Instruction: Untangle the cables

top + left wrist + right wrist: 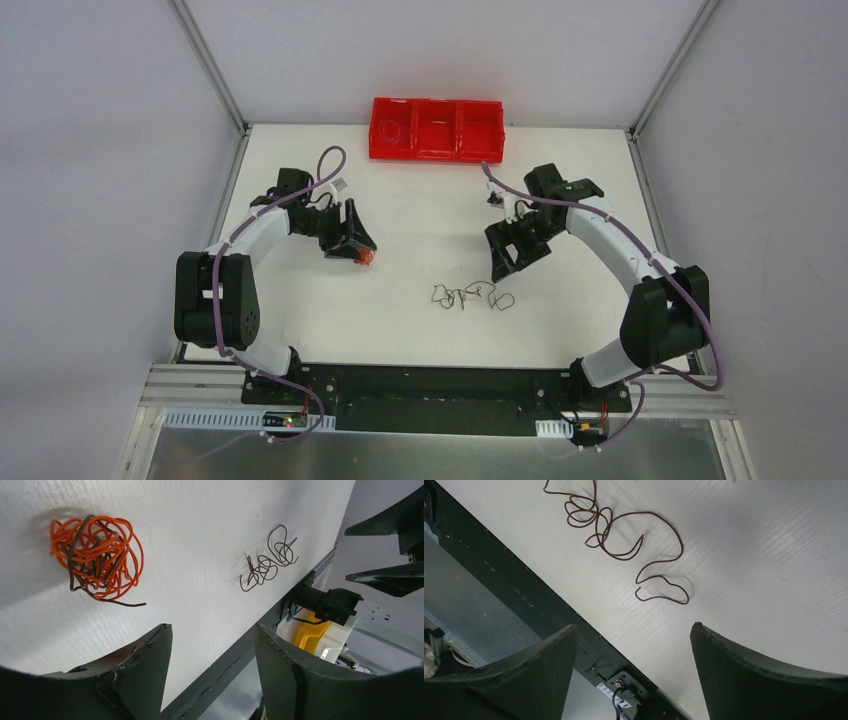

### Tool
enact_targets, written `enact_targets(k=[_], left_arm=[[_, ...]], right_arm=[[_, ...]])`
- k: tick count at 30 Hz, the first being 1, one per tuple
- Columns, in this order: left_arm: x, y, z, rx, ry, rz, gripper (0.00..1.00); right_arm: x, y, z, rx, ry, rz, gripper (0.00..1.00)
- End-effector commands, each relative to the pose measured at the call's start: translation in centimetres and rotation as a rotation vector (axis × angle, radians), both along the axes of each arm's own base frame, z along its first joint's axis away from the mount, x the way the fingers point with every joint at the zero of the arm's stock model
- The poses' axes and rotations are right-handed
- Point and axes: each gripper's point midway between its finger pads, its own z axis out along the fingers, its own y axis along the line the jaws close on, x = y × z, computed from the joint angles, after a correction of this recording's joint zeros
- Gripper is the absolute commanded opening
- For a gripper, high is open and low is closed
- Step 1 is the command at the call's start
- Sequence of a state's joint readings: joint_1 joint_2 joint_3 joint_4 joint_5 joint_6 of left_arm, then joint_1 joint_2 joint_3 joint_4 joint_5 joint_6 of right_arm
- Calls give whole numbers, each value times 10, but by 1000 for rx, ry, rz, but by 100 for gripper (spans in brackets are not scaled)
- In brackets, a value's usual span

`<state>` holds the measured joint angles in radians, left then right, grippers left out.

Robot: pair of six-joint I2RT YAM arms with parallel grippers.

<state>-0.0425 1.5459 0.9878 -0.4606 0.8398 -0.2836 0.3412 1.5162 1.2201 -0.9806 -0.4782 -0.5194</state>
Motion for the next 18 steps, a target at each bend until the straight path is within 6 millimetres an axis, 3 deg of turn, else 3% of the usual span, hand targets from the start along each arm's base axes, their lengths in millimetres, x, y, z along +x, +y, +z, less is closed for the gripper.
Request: enact_targets(k=[1,2,5,18], left_arm=[[-1,-6,11,-51,-14,4,62],[-1,-6,9,-52,-7,5,62],[-2,-7,7,-53,8,17,62],[-3,-9,18,-74,-42,19,62]], right_arm=[[10,29,-2,11,-67,-7,87],[13,34,-5,-8,-95,-1,92],[15,50,-18,-69,-166,44,94],[7,98,-74,-298,-115,25,84]])
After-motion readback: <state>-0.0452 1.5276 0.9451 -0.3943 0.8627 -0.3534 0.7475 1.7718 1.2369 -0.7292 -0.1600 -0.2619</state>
